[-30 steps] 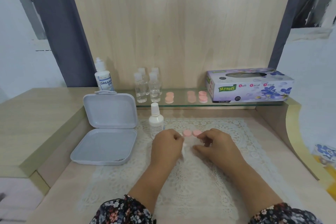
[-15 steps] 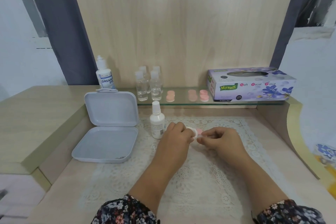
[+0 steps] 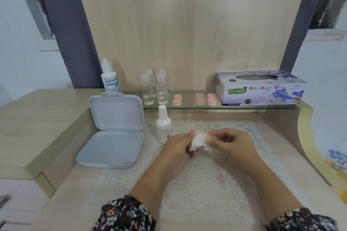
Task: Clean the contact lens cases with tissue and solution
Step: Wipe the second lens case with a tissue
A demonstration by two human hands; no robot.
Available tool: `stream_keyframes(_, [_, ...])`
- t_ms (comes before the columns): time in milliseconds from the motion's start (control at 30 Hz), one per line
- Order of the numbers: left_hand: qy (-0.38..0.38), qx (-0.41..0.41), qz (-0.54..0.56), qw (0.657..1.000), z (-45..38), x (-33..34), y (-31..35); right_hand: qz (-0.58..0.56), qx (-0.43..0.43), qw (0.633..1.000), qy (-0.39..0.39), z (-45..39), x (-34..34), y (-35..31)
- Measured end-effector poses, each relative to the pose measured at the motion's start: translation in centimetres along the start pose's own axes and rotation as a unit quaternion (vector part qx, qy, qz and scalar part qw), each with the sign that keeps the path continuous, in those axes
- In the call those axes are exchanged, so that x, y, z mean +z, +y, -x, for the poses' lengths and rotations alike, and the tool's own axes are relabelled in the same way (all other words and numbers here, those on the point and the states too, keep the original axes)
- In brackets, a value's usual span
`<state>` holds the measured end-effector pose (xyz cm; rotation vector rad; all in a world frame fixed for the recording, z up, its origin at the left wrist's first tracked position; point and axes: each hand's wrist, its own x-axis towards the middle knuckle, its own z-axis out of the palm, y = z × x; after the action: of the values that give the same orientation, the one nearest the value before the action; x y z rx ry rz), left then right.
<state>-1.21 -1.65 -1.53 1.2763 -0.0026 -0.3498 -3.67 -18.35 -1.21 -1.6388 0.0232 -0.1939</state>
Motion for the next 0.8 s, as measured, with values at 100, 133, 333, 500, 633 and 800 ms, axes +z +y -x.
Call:
stream_keyframes(100, [-0.028,-0.012,0.025,0.999,0.1,0.3,0.0,0.006,-0.014,1.0,0.013,0.1,0.0,0.0])
stream_keyframes(133, [-0.02,0.002,0.023,1.0,0.0,0.1,-0.1,0.007,-0.018,1.0,0.016,0.0,0.0,0.1])
stream_keyframes(333, [-0.006,0.046,0.052,0.998,-0.3,-0.3,0.0,0.017,-0.021,0.999,0.018,-0.1,0.1,0.2])
stream_keyframes(500, [-0.052,0.026,-0.027,0.998,0.2,-0.4,0.2,0.018,-0.013,0.999,0.028,-0.2,-0.1,0.5])
stream_keyframes(633, [-0.048,0.061,-0.086,0.993,-0.2,-0.5,-0.3,0.006,-0.009,1.0,0.016,-0.4,-0.1,0.8])
stream_keyframes(800, [-0.029,0.105,-0.11,0.988,0.0,-0.3,-0.4,0.014,-0.005,1.0,-0.004,-0.4,0.0,0.9])
